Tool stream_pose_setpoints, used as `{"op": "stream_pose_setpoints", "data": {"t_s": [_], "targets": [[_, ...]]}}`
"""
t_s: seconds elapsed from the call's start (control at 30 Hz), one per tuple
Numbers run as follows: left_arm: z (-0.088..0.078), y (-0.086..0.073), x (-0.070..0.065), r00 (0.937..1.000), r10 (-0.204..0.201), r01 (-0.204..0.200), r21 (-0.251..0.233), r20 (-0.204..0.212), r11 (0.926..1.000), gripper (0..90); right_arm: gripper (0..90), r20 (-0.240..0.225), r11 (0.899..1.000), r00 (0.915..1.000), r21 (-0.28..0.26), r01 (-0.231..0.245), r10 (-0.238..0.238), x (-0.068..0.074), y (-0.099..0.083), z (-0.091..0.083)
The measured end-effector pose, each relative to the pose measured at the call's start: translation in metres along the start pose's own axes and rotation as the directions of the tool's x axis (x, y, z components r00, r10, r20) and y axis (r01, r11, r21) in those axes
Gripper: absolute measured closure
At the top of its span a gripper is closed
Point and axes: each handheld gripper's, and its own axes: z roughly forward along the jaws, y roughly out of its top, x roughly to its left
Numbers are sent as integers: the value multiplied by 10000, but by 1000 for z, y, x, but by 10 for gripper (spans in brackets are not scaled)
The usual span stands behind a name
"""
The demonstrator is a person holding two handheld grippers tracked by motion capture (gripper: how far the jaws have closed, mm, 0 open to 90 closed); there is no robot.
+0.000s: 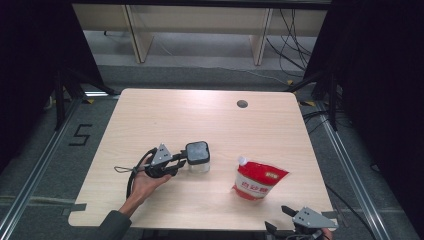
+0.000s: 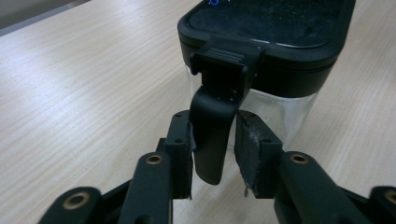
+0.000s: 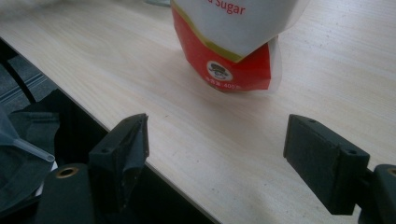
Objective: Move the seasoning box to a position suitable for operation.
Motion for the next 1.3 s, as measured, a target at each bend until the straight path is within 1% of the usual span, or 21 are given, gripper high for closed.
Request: {"op": "stream_pose_setpoints", "data": {"t_s": [0.03,0.07,0.1,0.17,0.23,0.27,0.4,0.43,0.47,0.5,0.6,0.73,0.83,0.87,0.93,0.97,1.0,1.07,1.13,1.2,1.3], "targets": [[0,1,2,9997,246,-246,-41,-28,9997,703,235,64,10000,9999,22,-91,91,2,0,-1],[0,0,2,10000,89,-89,-58,-19,9999,723,235,64,10000,10000,-20,-13,14,1,0,0],[-1,1,3,9996,280,-280,-26,-21,9996,732,235,-1,9995,9996,126,-295,295,3,0,-1],[-2,0,3,9994,320,-319,-72,122,9995,735,236,-57,9997,9997,68,-239,239,1,0,0],[-3,-1,3,9996,226,-224,-117,139,9997,735,237,26,9997,9998,87,-217,216,2,-1,0],[-3,-1,2,9996,245,-243,-110,125,9996,735,237,-16,9992,9993,126,-376,376,3,0,0],[-6,-2,-1,9993,200,-194,-176,331,9997,735,239,-29,9996,9996,98,-270,270,2,0,-1],[-6,-2,-3,9991,180,-174,-169,375,9997,735,240,-1,9999,9999,40,-128,128,1,0,-1],[-8,-2,-5,9989,215,-213,-61,423,9998,736,241,-26,9997,9997,27,-256,256,2,0,-1],[-9,-2,-6,9983,292,-288,-90,501,9995,736,241,30,9999,10000,-85,65,-65,-2,0,0],[-15,-4,-13,9973,302,-297,-91,671,9995,736,242,3,9999,9999,-4,-140,140,-1,-1,0],[-25,-8,-22,9938,499,-488,-134,994,9987,736,243,40,10000,10000,-51,-20,20,-2,-1,0],[-31,-12,-29,9918,411,-402,-102,1211,9991,736,244,-4,9991,9991,88,-413,413,2,-1,-1],[-33,-12,-30,9907,594,-589,-83,1227,9982,736,244,46,9997,9997,-16,-232,232,1,-1,0],[-37,-14,-35,9888,507,-494,-130,1405,9987,735,244,28,9999,10000,-126,67,-67,-2,0,0],[-38,-15,-37,9871,568,-554,-137,1496,9984,735,245,-65,9998,9998,6,-188,188,0,0,0],[-39,-16,-39,9868,489,-468,-169,1541,9988,735,246,-21,10000,10000,-45,-7,7,0,0,0],[-42,-16,-42,9842,651,-643,-97,1646,9979,736,246,-132,10000,9999,-14,-73,73,0,0,0],[-42,-16,-46,9815,657,-630,-207,1798,9978,735,247,-41,10000,10000,-53,-12,12,0,0,0],[-44,-18,-50,9817,570,-551,-151,1819,9984,735,247,-84,10000,10000,-90,-5,4,0,0,0],[-45,-19,-52,9801,678,-672,-98,1865,9977,734,248,-140,9999,9999,-8,-101,100,0,0,0]]}}
